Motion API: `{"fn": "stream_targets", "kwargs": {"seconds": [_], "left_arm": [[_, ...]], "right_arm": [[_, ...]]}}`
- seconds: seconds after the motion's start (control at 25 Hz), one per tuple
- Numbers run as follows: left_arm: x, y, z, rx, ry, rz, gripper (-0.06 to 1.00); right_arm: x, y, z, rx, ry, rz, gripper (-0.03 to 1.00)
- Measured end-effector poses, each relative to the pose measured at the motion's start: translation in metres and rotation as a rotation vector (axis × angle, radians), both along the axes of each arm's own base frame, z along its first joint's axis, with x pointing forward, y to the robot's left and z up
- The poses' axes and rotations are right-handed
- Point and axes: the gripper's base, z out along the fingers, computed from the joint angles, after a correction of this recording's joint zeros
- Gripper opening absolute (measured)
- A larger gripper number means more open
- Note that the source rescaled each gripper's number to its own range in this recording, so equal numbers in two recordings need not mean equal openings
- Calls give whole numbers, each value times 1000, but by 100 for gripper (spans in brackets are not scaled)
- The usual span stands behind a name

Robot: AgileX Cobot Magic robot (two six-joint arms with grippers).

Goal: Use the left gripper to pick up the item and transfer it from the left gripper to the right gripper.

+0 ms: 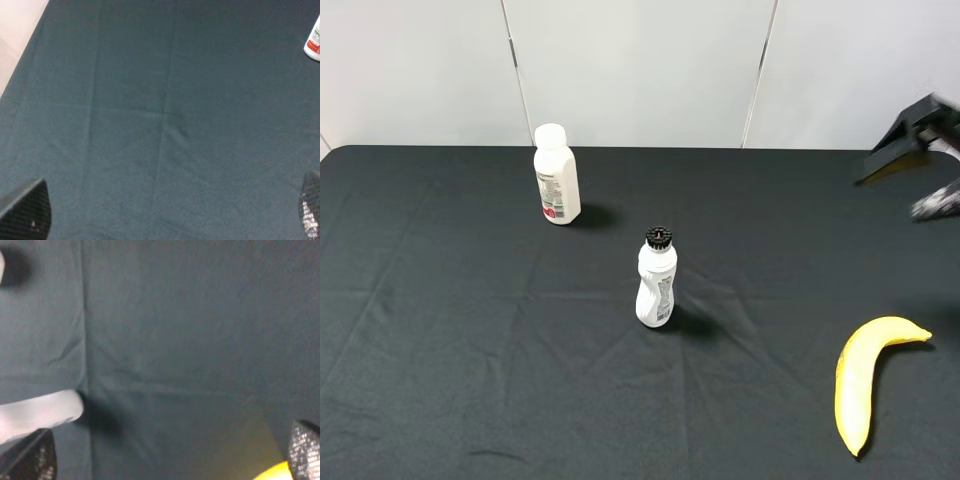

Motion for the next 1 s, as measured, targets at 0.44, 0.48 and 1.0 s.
{"fn": "stream_targets", "kwargs": {"seconds": [0.44, 0.48, 1.0], "left_arm": [[0, 0, 0, 0, 0, 0, 100], [0, 0, 0, 0, 0, 0, 100], [0, 0, 0, 0, 0, 0, 100]], "right_arm": [[-84, 14, 82, -223, -321, -33, 100], [-92, 16, 87, -235, -345, -36, 100], [-178, 41, 43, -245, -431, -77, 100]]}}
